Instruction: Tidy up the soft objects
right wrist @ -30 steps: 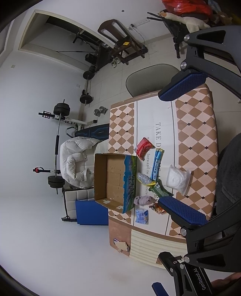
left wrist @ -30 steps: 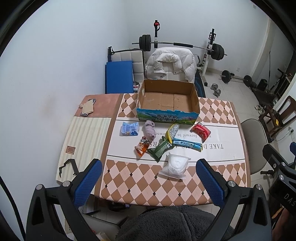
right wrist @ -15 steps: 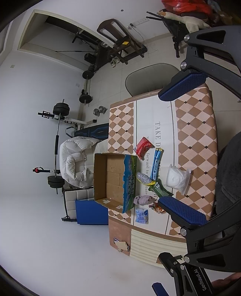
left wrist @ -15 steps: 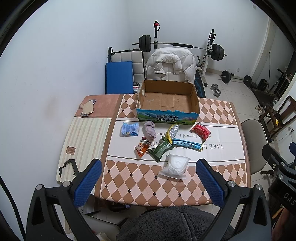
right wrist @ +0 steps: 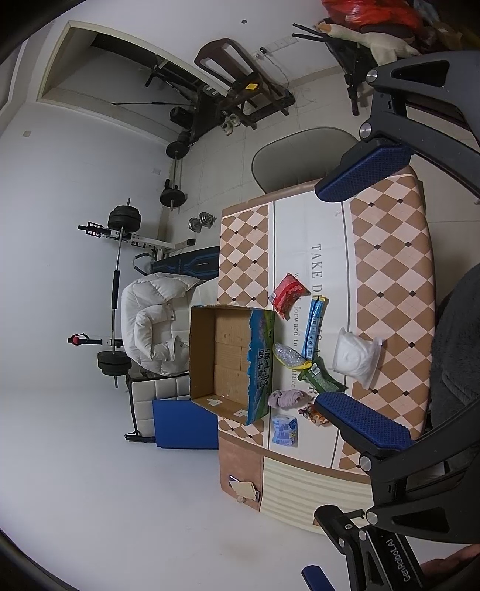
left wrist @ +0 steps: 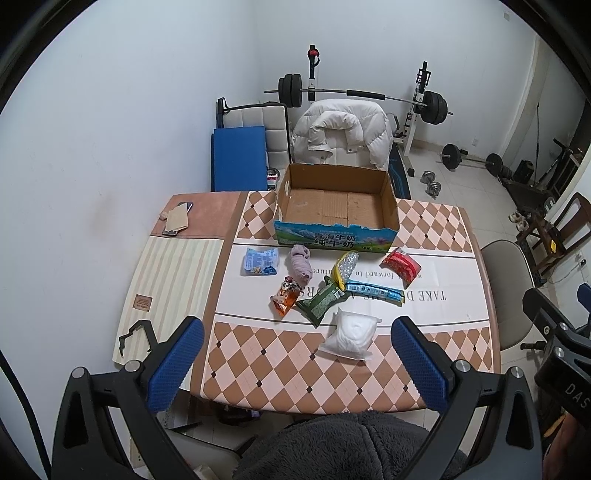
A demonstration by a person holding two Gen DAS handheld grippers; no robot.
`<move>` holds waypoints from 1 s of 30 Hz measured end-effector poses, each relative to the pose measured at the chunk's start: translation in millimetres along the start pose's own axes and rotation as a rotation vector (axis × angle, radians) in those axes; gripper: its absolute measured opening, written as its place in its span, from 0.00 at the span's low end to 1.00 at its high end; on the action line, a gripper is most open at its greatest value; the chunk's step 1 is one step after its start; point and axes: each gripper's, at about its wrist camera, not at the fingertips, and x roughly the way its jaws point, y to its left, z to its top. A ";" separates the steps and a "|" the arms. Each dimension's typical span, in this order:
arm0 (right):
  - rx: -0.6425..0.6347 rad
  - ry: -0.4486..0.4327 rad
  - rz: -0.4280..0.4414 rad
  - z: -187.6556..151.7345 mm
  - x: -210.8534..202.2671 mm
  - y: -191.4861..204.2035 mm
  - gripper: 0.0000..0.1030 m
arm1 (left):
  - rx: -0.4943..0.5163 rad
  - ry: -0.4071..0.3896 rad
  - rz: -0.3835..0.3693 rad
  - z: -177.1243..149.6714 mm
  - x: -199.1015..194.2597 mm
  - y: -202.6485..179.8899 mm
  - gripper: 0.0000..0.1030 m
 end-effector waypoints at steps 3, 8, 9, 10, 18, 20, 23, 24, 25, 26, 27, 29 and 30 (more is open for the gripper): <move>0.000 -0.002 0.000 2.3 -1.2 2.0 1.00 | -0.001 -0.008 0.003 1.2 -1.5 0.2 1.00; -0.004 -0.002 0.003 3.1 -1.8 3.9 1.00 | -0.003 -0.008 0.004 -0.4 -1.3 1.3 1.00; -0.004 -0.002 0.005 3.4 -1.8 3.5 1.00 | -0.003 -0.008 0.005 0.0 -1.3 1.4 1.00; -0.006 -0.002 0.006 6.1 -2.4 4.5 1.00 | -0.005 -0.009 0.005 -0.3 -1.3 1.7 1.00; -0.008 0.006 0.022 14.5 -1.9 15.0 1.00 | -0.014 0.004 -0.003 -4.4 2.7 4.0 1.00; 0.002 0.027 0.041 16.5 5.2 17.2 1.00 | -0.024 0.002 0.001 -5.8 13.7 10.3 1.00; 0.025 0.102 0.083 12.2 43.7 15.3 1.00 | -0.025 -0.009 0.061 -3.5 40.6 18.6 1.00; 0.034 0.146 0.102 11.1 63.8 16.3 1.00 | -0.023 -0.001 0.103 -2.3 57.0 23.1 1.00; 0.045 0.198 0.118 10.1 88.1 18.7 1.00 | -0.023 0.016 0.131 -2.1 74.3 27.6 1.00; 0.056 0.249 0.135 7.9 113.2 21.9 1.00 | -0.023 0.038 0.152 -2.7 93.0 32.6 1.00; 0.063 0.306 0.148 3.7 141.6 26.8 1.00 | -0.022 0.070 0.171 -3.3 114.6 38.2 1.00; 0.063 0.397 0.147 -7.2 196.6 39.7 1.00 | -0.007 0.128 0.189 -6.7 154.1 46.1 1.00; 0.048 0.451 0.132 -16.2 227.9 48.7 1.00 | 0.014 0.163 0.201 -9.3 176.7 48.3 1.00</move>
